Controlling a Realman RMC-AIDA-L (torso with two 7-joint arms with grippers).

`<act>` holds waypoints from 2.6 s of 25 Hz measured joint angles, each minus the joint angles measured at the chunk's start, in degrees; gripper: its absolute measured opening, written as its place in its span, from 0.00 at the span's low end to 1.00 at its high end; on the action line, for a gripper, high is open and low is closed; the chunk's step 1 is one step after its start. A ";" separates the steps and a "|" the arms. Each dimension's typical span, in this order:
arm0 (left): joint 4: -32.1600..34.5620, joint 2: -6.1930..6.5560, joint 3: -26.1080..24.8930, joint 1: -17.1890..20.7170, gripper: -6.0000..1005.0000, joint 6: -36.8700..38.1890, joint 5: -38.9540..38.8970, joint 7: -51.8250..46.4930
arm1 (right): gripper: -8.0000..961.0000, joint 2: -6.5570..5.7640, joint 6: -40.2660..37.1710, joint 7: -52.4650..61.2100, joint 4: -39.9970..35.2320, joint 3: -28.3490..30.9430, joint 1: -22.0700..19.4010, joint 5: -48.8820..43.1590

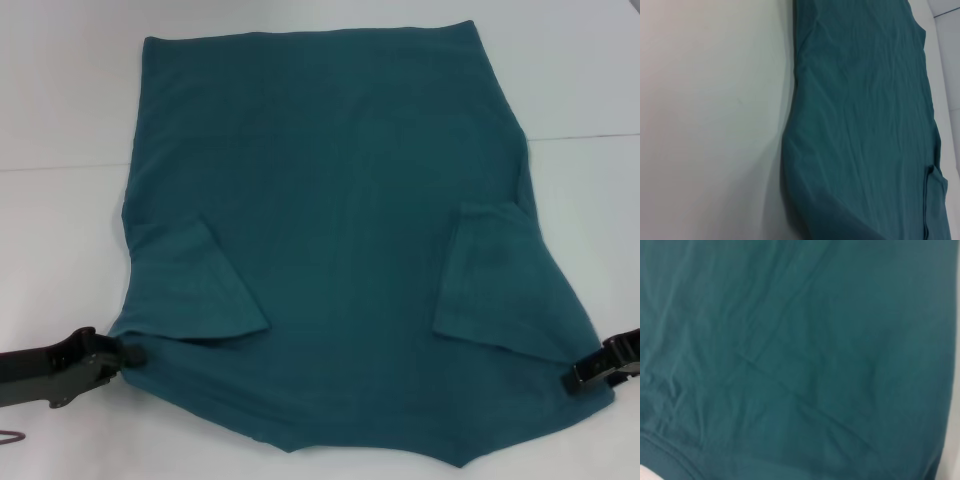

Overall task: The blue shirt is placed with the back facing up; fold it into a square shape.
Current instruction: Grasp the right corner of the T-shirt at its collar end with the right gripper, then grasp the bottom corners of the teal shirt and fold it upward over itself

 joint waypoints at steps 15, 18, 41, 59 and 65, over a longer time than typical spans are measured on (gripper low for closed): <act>0.00 0.00 0.00 0.07 0.05 0.00 0.00 0.00 | 0.77 0.59 -0.44 0.03 0.02 0.68 0.72 1.49; 0.00 0.00 -0.05 0.09 0.05 0.00 0.00 0.00 | 0.64 0.59 -0.72 -0.05 0.02 -0.02 0.60 1.39; 2.06 0.88 0.38 0.47 0.05 5.70 2.52 2.24 | 0.05 -0.13 -3.74 -0.12 -0.70 0.44 0.28 1.76; 11.75 1.39 0.00 6.18 0.06 22.73 12.64 3.51 | 0.05 0.02 -19.12 -4.22 -3.11 1.26 -1.76 1.76; 10.84 2.09 -0.20 4.23 0.06 24.32 11.79 4.51 | 0.05 0.41 -20.21 -6.89 -2.52 2.65 -1.49 4.39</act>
